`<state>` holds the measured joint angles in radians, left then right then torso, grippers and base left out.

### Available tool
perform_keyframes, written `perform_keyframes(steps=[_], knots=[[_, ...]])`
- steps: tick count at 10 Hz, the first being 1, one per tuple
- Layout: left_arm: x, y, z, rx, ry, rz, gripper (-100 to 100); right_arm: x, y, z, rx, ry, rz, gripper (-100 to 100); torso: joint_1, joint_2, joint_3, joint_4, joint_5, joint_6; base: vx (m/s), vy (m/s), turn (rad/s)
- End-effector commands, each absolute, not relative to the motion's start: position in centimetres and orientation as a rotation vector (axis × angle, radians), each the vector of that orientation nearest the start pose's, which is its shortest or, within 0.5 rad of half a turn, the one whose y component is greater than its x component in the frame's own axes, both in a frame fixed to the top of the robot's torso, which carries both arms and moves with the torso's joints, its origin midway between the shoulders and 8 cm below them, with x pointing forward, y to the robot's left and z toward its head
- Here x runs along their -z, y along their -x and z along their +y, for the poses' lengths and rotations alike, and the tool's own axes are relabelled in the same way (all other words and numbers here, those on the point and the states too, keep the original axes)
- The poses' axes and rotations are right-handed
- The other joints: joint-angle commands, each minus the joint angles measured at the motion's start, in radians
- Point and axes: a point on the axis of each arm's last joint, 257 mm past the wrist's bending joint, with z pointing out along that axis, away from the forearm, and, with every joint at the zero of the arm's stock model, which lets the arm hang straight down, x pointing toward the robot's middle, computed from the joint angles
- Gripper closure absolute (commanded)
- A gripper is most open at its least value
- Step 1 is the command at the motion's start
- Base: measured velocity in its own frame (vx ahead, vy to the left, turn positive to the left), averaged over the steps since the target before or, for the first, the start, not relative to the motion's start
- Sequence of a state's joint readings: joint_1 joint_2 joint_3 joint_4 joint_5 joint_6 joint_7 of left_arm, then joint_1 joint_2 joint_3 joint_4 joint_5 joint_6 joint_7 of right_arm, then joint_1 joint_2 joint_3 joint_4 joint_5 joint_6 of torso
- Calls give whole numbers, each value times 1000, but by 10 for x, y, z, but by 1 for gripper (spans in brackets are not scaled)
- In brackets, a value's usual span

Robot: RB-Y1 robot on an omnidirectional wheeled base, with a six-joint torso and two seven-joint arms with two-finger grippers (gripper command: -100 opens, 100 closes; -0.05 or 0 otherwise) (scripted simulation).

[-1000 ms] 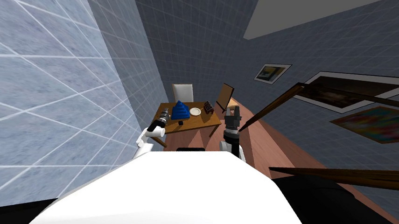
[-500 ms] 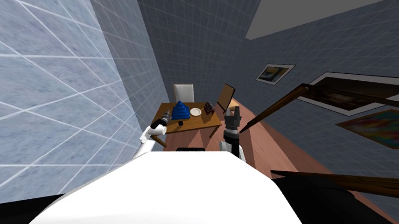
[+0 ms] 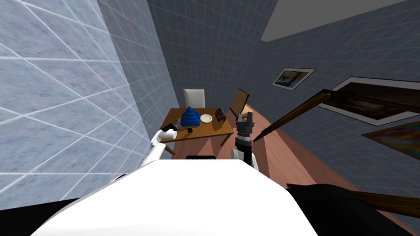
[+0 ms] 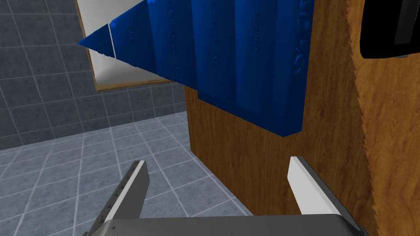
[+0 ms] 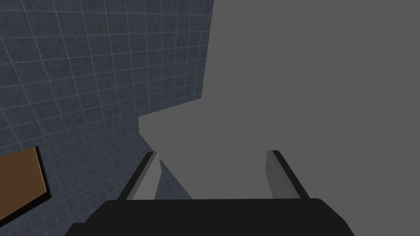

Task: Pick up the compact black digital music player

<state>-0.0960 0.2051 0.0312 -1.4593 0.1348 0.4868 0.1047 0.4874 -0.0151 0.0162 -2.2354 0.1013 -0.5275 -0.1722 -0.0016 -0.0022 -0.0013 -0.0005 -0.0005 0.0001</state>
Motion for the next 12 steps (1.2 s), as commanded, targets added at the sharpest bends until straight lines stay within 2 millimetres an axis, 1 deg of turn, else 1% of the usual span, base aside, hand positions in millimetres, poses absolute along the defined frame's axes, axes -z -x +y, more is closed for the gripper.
perform_keyframes(steps=[1,2,3,4,5,6,7,8,9,10,11,12], knots=[[365,-532,301,861,1687,1539,-100,-12,-352,-259,-1421,-658,650,0,0,0,0,0,0,0,23,-28,26],[366,-531,301,858,1690,1542,-100,-13,-352,-259,-1421,-658,650,0,0,0,0,0,0,0,8,-13,0],[376,-534,299,830,1729,1570,-100,-13,-352,-259,-1421,-658,650,0,1,1,1,0,0,0,16,-25,49],[385,-529,301,806,1752,1586,-100,-12,-352,-259,-1421,-658,650,0,0,1,0,0,0,0,20,-26,27],[391,-533,298,787,1780,1607,-100,-13,-352,-259,-1421,-658,650,0,0,1,0,0,0,0,25,-30,40],[403,-525,300,752,1812,1629,-100,-12,-352,-259,-1421,-658,650,0,0,0,0,0,0,0,22,-29,31],[406,-530,297,737,1837,1646,-100,-13,-352,-259,-1421,-658,650,0,0,0,0,0,0,0,25,-34,47],[417,-522,298,702,1866,1667,-100,-12,-352,-259,-1421,-658,650,0,0,0,0,0,0,0,24,-27,16],[422,-525,295,681,1895,1687,-100,-13,-352,-259,-1421,-658,650,0,0,0,0,0,0,0,29,-34,33],[431,-517,296,647,1923,1706,-100,-12,-352,-259,-1421,-658,650,0,0,0,0,0,0,0,28,-30,19],[431,-521,291,633,1944,1723,-100,-13,-352,-259,-1421,-658,650,0,0,0,0,0,0,0,30,-33,31],[444,-510,293,589,1979,1746,-100,-12,-352,-259,-1421,-658,650,0,0,0,0,0,0,0,27,-24,11]])
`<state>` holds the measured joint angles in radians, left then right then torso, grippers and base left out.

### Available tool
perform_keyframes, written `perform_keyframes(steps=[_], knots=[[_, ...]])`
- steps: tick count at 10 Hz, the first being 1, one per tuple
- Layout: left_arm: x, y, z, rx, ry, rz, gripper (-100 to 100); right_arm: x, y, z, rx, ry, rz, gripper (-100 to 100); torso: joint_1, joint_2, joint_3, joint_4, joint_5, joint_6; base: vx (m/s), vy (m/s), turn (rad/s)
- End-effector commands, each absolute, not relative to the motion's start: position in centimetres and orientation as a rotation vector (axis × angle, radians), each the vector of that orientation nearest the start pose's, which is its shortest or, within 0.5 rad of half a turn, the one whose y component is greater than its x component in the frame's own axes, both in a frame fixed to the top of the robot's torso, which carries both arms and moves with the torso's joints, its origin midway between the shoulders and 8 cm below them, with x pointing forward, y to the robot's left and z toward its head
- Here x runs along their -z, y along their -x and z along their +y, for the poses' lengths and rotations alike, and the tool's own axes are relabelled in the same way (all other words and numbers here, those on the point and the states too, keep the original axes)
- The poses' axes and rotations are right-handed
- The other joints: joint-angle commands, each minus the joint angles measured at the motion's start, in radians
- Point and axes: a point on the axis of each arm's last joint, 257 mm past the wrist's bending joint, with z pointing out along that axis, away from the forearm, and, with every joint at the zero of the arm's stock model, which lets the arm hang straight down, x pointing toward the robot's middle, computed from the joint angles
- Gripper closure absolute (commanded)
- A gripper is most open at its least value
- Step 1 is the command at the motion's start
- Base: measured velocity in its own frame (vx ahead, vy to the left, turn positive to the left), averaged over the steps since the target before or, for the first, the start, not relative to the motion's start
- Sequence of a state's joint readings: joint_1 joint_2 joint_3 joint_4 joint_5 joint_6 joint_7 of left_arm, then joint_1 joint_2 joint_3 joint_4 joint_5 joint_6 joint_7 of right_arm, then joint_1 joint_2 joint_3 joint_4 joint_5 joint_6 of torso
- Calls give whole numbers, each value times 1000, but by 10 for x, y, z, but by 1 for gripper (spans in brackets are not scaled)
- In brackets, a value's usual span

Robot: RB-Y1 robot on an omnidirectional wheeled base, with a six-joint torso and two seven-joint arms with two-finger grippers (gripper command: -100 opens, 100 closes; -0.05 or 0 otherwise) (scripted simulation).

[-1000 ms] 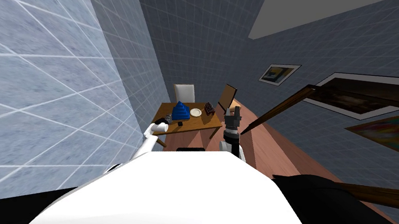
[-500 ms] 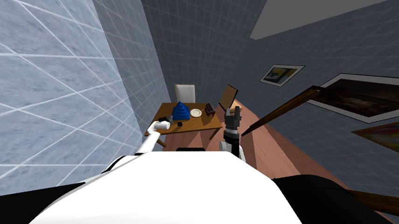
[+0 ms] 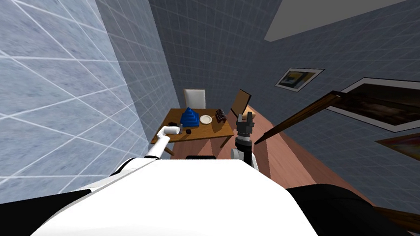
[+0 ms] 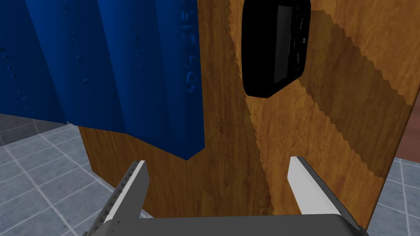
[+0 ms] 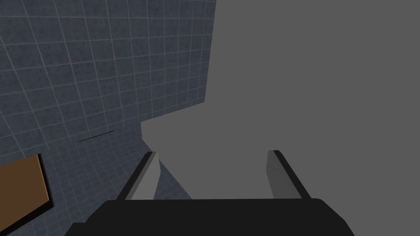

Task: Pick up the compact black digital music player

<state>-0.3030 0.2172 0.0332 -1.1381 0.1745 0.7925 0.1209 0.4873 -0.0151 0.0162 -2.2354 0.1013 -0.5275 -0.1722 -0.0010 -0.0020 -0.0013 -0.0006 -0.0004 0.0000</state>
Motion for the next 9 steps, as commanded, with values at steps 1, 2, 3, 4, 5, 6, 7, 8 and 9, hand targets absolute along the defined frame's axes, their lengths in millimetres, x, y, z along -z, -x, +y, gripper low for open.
perform_keyframes(steps=[1,2,3,4,5,6,7,8,9], knots=[[445,-513,289,570,2002,1764,-100,-13,-352,-259,-1421,-658,650,0,0,0,0,0,0,0,39,-22,20],[454,-503,291,532,2030,1782,-100,-12,-352,-259,-1421,-658,650,0,0,-1,0,0,0,0,34,-23,11],[455,-504,287,506,2056,1803,-100,-13,-352,-259,-1421,-658,650,0,0,0,0,0,0,0,31,-29,20],[462,-496,288,477,2077,1816,-100,-13,-352,-259,-1421,-658,650,0,0,0,0,0,0,0,29,-28,8],[463,-497,285,449,2103,1837,-100,-13,-352,-259,-1421,-658,650,0,0,0,0,0,0,0,38,-39,14],[468,-490,286,423,2121,1848,-100,-13,-352,-259,-1421,-658,650,0,-1,-1,0,0,0,0,33,-28,5],[472,-486,283,382,2154,1870,-100,-13,-352,-259,-1421,-658,650,0,0,0,0,0,0,0,38,-14,5],[473,-483,283,370,2161,1877,-100,-13,-352,-259,-1421,-658,650,0,0,-1,0,0,0,0,38,-15,1],[475,-479,281,330,2192,1898,-100,-13,-352,-259,-1421,-658,650,0,1,0,0,0,0,0,40,-27,1]])
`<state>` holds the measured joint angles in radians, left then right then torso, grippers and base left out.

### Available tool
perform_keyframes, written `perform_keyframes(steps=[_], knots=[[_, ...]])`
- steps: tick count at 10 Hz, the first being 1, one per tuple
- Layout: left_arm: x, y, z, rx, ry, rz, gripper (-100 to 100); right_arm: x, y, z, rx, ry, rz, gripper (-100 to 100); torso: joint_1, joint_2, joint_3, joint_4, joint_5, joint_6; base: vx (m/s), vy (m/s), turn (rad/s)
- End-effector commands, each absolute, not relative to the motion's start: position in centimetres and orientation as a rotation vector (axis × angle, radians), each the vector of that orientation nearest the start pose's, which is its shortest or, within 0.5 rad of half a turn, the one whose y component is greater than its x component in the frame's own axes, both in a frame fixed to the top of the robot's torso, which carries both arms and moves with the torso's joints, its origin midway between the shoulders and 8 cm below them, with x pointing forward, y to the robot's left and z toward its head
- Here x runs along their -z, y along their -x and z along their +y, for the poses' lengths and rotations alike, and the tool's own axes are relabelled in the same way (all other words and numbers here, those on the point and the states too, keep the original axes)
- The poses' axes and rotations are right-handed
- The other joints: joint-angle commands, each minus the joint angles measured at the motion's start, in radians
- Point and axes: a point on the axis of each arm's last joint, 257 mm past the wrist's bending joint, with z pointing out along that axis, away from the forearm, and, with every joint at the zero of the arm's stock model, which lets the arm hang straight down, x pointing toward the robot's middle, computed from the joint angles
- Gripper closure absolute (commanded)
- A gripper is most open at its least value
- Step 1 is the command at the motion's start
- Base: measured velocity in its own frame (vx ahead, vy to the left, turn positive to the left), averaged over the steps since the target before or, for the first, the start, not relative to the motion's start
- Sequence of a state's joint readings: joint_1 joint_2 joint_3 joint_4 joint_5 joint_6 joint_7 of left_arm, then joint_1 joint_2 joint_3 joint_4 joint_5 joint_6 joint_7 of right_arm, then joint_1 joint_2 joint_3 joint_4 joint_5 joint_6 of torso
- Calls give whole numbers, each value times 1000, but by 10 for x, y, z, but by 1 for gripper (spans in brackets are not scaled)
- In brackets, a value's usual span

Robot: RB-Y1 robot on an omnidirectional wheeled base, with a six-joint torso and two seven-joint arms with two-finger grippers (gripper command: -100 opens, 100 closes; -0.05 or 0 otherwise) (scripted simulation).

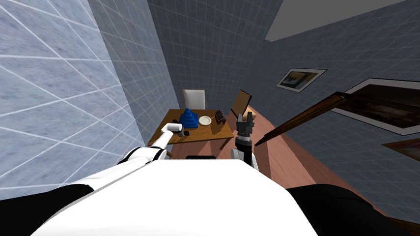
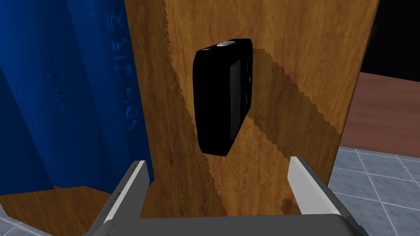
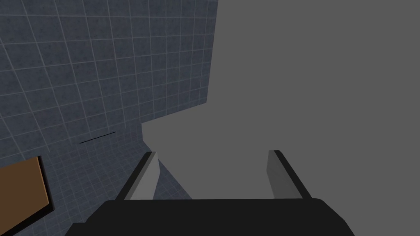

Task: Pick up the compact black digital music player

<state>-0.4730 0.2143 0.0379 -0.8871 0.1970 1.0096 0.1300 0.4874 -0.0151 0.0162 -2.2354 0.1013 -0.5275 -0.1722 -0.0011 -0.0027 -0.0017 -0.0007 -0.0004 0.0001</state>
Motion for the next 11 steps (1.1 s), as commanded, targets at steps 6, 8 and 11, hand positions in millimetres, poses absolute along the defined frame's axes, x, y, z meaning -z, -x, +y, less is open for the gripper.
perform_keyframes(steps=[6,8,11], knots=[[478,-453,275,144,2314,1986,-100,-13,-352,-259,-1421,-658,650,0,0,0,0,0,0,0,43,-24,-7],[475,-446,272,85,2351,2013,-100,-13,-352,-259,-1421,-658,650,0,0,-1,-1,0,0,0,65,-23,-26],[474,-438,271,35,2381,2032,-100,-13,-352,-259,-1421,-658,650,0,0,1,0,0,0,0,28,-20,-15]])
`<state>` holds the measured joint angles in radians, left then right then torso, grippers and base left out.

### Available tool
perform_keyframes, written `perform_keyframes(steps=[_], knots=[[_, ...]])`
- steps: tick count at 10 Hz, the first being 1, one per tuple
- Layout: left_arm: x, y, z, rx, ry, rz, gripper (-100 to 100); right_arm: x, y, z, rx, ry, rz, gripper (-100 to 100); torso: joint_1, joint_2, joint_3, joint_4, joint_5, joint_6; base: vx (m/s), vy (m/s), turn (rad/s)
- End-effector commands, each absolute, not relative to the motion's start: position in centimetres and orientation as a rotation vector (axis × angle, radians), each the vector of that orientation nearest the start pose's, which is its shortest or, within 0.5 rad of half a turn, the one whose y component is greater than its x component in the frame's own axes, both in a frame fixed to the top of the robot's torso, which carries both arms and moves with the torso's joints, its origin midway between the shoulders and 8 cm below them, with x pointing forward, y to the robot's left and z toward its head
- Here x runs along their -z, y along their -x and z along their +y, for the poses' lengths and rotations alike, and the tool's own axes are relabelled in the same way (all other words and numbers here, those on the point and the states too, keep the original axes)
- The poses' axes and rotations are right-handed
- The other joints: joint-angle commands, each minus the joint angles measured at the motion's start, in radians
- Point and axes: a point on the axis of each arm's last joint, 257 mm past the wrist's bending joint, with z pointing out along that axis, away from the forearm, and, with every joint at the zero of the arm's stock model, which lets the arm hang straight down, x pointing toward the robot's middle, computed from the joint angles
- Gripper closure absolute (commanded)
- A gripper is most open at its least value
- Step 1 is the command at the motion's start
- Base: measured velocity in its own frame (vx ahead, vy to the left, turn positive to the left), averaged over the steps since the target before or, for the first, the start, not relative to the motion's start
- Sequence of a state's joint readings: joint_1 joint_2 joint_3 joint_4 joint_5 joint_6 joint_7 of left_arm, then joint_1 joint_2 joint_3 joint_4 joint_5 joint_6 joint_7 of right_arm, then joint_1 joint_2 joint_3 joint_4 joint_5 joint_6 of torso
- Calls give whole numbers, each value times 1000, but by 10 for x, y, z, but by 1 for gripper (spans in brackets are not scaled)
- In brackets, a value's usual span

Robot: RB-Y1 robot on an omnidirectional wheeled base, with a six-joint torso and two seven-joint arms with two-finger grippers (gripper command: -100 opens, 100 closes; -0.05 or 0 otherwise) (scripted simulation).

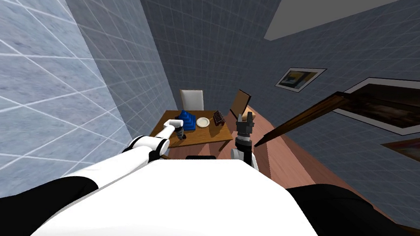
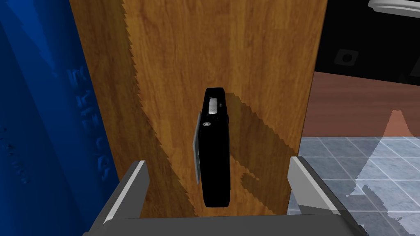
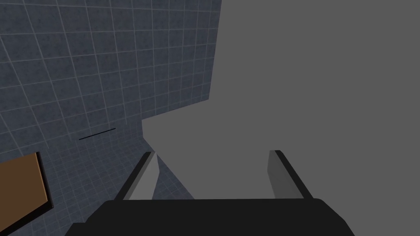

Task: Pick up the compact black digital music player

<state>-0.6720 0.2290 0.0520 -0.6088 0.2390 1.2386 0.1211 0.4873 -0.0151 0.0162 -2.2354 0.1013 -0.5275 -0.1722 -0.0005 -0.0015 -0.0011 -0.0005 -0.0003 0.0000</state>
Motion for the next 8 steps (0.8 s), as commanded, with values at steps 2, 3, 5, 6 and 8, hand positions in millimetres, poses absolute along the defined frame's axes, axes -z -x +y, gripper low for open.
perform_keyframes(steps=[2,3,5,6,8], knots=[[475,-440,271,45,2375,2028,0,-13,-352,-259,-1421,-658,650,0,1,1,0,0,0,0,6,-3,-3],[482,-433,288,46,2405,1993,-100,-13,-352,-259,-1421,-658,650,0,1,2,1,0,0,0,-1,-21,-224],[490,-427,305,45,2433,1957,-100,-13,-352,-259,-1421,-658,650,0,0,2,1,0,0,0,-11,-24,-172],[495,-422,316,45,2452,1932,-100,-13,-352,-259,-1421,-658,650,0,0,3,2,1,0,0,-8,-24,-173],[499,-416,327,44,2469,1908,-100,-13,-352,-259,-1421,-658,650,0,0,3,2,1,0,0,-7,-20,-119]])
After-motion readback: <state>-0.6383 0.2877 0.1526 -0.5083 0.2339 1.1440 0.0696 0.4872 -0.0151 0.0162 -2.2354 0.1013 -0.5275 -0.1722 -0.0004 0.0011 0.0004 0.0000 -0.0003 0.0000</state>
